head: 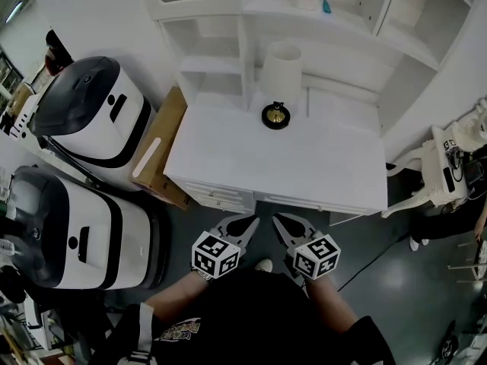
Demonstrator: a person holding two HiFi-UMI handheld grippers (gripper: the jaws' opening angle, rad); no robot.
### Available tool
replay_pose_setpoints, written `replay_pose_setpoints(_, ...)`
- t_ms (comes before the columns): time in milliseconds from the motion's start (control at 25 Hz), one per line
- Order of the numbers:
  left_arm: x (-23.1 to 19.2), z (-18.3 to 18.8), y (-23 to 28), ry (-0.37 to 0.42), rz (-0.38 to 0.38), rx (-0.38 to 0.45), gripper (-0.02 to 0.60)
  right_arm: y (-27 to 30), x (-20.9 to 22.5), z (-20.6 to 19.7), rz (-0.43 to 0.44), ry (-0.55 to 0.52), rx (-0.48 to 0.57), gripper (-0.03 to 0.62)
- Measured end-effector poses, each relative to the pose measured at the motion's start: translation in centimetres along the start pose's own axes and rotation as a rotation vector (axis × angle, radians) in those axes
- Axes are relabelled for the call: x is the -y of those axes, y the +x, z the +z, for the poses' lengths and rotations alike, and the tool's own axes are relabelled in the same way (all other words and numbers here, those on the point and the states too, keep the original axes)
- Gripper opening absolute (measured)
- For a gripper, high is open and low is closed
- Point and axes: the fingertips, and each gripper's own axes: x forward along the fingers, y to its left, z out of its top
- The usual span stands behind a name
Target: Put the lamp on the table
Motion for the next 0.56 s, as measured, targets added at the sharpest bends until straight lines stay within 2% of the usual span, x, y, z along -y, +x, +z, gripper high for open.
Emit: replay_pose_setpoints(560,-0.12,0.26,0.28,0.002,0.011,-0.004,0.006,0.18,0.47,0.34,0.013,0.002,0.002,0.025)
